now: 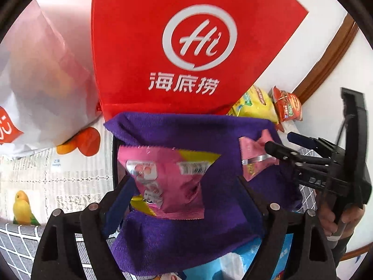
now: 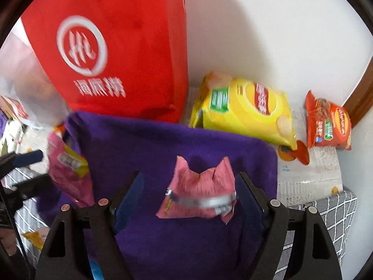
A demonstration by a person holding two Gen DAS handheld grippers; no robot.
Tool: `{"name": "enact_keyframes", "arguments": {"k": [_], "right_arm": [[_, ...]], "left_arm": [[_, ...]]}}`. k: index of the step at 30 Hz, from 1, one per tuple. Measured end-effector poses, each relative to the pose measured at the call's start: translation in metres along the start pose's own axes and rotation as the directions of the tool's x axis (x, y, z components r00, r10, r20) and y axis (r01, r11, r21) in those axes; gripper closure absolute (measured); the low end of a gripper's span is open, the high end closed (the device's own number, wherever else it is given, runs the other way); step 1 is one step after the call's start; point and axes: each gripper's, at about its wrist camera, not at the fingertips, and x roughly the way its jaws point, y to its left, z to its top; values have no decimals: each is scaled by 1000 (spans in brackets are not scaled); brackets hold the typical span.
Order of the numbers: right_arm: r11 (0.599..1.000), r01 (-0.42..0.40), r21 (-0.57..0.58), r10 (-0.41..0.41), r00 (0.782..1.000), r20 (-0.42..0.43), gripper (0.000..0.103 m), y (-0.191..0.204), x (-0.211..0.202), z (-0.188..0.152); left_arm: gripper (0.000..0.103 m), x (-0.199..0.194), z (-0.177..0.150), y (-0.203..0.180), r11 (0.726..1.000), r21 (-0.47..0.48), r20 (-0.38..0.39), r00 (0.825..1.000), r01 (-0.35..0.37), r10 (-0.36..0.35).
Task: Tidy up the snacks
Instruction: 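Lower both snacks onto the purple towel and open both grippers, then move back to the pile and grasp the red packet with right gripper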
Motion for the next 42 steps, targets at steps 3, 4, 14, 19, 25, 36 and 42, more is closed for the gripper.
{"name": "enact_keyframes", "arguments": {"k": [3,4,14,19,25,36,42], "right_arm": [[1000,-3,16,2,1000,29,20,6,-23,-2],[1000,10,16,-10,999,37,20,8,-32,-4],[984,174,33,-175,984,28,18,21,-91,-40],[976,216,27,-217,975,45,18,27,-116,-72],[979,196,50,-197,980,33,18,31,-133,-106],[972,179,156,-186,982,36,18,38,-170,-148],[961,103,257,-109,994,11,21,33,-172,-167]], "left_arm": [[18,-9,2,-2,1000,12,23,1000,-15,14],[18,-12,2,-3,1000,12,32,999,-16,15],[18,-50,2,-8,1000,-3,110,994,31,-31],[19,-59,-3,-17,999,0,79,996,35,-35],[19,-72,-13,-41,997,75,97,995,-3,-4],[18,-97,-21,-63,979,182,163,985,-87,57],[18,-104,-25,-71,979,198,160,987,-56,24]]}}
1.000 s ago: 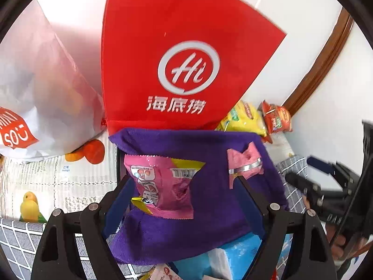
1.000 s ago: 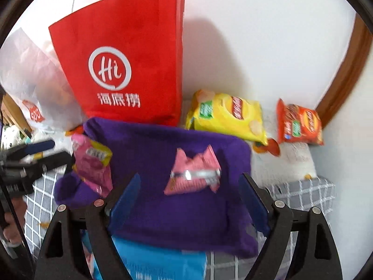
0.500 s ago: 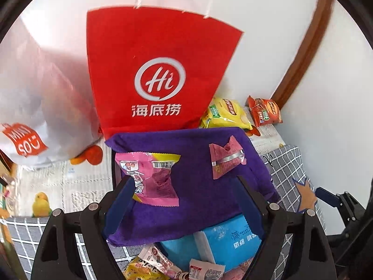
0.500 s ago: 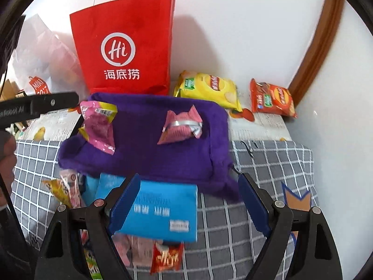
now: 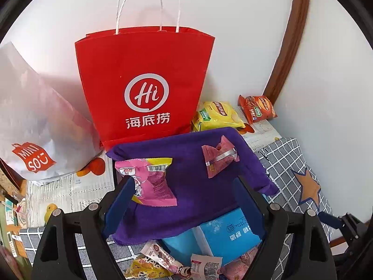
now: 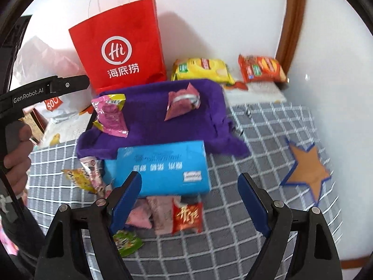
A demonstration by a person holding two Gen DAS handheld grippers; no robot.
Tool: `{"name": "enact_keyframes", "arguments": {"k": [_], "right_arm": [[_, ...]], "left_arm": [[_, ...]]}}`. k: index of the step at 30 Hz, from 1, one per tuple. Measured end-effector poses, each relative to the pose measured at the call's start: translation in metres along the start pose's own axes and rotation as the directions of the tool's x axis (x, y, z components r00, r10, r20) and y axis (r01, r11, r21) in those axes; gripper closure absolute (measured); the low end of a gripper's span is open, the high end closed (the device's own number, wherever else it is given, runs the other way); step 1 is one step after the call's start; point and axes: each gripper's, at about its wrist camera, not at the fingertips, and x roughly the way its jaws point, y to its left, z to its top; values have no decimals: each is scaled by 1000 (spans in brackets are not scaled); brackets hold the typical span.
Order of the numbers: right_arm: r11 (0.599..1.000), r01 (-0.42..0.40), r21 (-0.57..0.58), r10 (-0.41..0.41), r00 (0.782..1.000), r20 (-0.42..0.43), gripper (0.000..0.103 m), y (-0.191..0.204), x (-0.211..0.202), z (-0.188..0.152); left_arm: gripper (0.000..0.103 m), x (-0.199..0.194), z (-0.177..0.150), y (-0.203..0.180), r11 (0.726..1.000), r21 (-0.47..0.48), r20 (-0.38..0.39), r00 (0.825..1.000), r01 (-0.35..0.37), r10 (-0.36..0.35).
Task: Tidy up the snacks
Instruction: 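Move back to the pile and grasp the red packet with right gripper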
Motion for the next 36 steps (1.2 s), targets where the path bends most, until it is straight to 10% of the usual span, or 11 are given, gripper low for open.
{"name": "enact_keyframes", "arguments": {"k": [20,36], "right_arm": [[996,-79,-29,81,995,61,21,-5,-4,-35],[982,-133,-137,142,988,54,22,-11,23,-67]], "left_arm": [[17,-25,-6,-14,1000,-9,47,999,20,-19],[18,-51,-54,6,983,-126,23,990,-133,136]]}}
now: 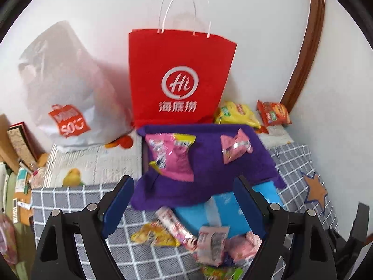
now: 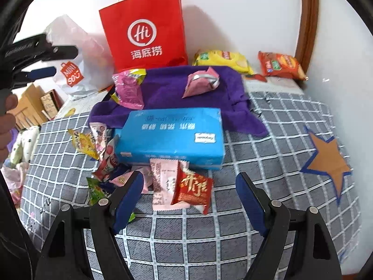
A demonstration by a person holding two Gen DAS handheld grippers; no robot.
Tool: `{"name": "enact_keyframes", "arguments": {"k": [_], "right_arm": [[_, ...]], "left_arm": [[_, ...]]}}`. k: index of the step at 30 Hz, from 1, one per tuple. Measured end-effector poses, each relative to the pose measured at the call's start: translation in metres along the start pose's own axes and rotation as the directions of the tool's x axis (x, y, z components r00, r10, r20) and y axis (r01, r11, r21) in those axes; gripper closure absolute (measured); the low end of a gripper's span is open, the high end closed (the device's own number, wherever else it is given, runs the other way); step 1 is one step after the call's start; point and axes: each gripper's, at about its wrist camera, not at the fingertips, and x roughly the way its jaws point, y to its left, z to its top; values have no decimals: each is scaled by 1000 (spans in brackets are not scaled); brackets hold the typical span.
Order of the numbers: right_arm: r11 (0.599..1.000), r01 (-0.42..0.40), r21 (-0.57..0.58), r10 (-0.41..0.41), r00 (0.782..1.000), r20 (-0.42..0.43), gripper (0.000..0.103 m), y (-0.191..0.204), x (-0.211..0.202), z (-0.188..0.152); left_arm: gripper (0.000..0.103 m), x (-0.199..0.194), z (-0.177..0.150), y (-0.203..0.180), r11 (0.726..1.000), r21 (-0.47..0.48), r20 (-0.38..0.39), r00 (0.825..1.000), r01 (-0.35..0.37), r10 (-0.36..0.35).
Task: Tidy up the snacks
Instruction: 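Move back to the pile and grasp the red packet with right gripper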
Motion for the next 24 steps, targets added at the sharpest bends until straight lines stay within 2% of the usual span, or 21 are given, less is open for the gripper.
{"name": "enact_keyframes", "arguments": {"k": [3,8,10,17,20,21,24], "right_arm": [[999,-22,-41,22,1000,-6,22,7,8,-6],[997,21,-78,-24,999,-33,22,7,30,-18],[997,32,-76,-35,999,-41,25,1,37,-23],[995,-91,50,95,991,-91,28,-23,65,-22],[986,-149,78,156,983,-97,52,-28,73,-23],[981,-174,83,182,979,-95,57,-29,72,-23],[989,-142,32,143,988,-57,60,-30,58,-25]], "left_arm": [[17,-1,-10,8,1000,-18,-27,1000,-6,6],[17,1,-34,20,999,-36,-39,999,-17,16],[17,4,-46,25,999,-38,-52,999,-14,12],[17,21,-69,38,997,-82,-101,995,5,-13],[17,25,-75,41,997,-81,-108,994,2,-11],[17,26,-76,42,997,-82,-108,994,-4,-5],[17,32,-81,52,995,-104,-123,992,1,-13]]}}
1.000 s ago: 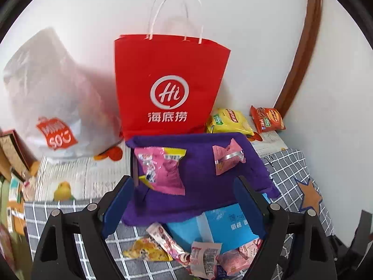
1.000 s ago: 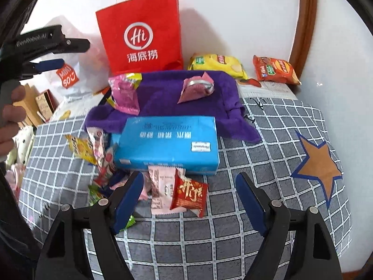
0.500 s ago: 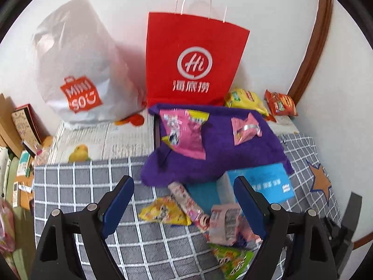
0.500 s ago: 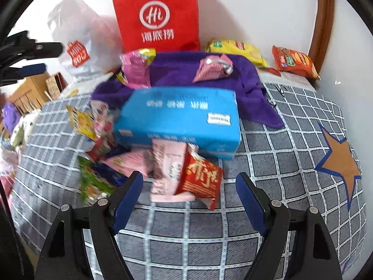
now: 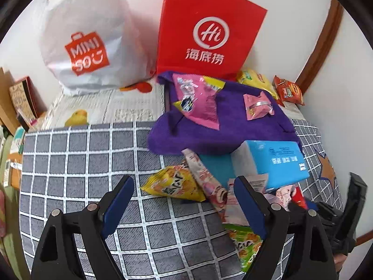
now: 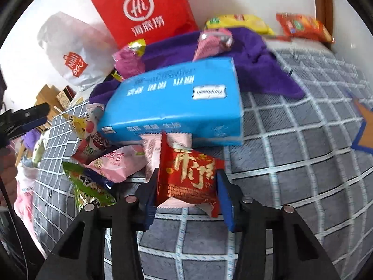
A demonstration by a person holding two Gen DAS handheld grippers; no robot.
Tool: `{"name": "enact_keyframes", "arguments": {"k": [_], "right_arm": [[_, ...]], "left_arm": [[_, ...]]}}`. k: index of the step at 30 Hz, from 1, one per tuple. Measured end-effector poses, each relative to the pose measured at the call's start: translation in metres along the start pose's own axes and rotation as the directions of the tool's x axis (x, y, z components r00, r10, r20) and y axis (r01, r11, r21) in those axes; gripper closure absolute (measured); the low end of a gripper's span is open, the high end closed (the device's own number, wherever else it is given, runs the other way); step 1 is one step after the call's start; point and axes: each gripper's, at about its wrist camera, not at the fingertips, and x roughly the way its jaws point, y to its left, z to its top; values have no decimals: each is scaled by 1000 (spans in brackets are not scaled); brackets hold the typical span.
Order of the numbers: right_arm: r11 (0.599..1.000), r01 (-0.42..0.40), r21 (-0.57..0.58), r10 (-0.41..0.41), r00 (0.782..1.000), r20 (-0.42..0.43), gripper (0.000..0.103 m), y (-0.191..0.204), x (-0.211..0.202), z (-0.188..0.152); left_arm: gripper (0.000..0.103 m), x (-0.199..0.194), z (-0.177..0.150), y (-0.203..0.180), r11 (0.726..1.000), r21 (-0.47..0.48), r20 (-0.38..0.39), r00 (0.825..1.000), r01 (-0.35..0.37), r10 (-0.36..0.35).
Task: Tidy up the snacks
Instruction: 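Grasp the yellow chip bag with left gripper while right gripper holds red packet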
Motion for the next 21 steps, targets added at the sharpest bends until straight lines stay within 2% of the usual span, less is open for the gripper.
{"name": "enact_keyframes", "arguments": {"k": [3,7,9,13,17,21], "right_arm": [[998,47,-42,-46,999,27,61,-4,-14,-1],[987,155,-49,-152,987,52,61,-20,-19,-1],[984,176,-38,-174,984,45,60,-29,-14,-1],[987,159,-10,-158,987,31,60,-40,-4,-6],[985,168,-31,-167,985,44,60,-36,-1,-5],[985,170,-26,-169,985,38,60,-37,3,-4]], "left_arm": [[17,11,-1,9,1000,-14,-13,1000,-26,26],[17,32,-5,7,997,27,-48,996,-77,78],[17,44,-7,5,993,50,-59,992,-106,109],[17,65,-8,2,992,72,-84,991,-102,108],[17,77,-8,0,986,93,-76,987,-135,143],[20,82,-7,3,989,83,-75,989,-120,126]]}}
